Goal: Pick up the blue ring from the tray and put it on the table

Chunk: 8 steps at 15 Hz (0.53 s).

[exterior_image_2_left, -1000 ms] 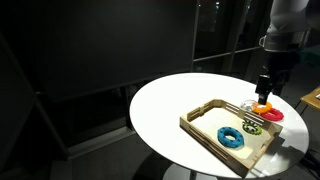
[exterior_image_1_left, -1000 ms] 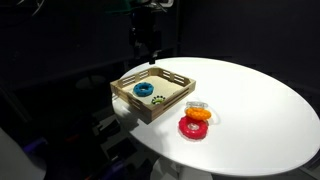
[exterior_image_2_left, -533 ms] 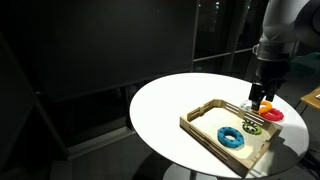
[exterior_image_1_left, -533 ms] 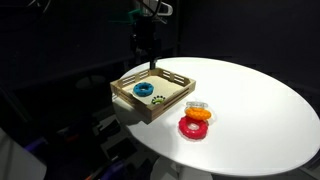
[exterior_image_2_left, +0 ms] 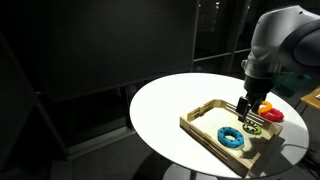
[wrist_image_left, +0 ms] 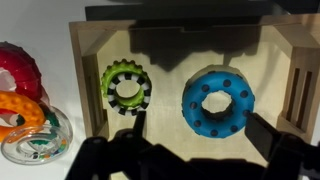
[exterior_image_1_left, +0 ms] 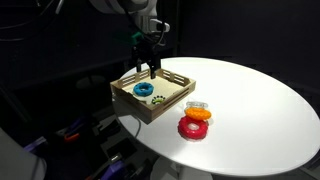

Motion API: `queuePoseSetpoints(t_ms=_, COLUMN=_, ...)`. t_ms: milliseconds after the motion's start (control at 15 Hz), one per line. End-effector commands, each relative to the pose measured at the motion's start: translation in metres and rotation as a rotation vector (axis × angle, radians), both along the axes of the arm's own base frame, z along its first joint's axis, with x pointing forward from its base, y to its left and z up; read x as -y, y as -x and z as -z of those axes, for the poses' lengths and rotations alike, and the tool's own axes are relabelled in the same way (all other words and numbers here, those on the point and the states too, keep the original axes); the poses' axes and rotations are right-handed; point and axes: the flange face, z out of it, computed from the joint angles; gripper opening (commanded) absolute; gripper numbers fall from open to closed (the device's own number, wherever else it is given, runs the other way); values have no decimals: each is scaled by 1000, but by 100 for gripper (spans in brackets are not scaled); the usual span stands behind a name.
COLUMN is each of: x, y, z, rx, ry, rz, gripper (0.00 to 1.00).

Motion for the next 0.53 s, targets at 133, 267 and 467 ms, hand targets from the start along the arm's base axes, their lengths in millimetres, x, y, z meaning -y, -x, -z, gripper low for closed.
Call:
queuePoseSetpoints(t_ms=133, x=-3, y=-10, z=27, rx=25, ry=16, rz=16, gripper=100)
queuePoseSetpoints(t_ms=267, x=-2, y=-12, z=36, rx=24, ry=26, rz=22, gripper=100)
queuePoseSetpoints(t_ms=467, x=-1, y=-16, z=47, rx=17, ry=43, rz=28, gripper=100)
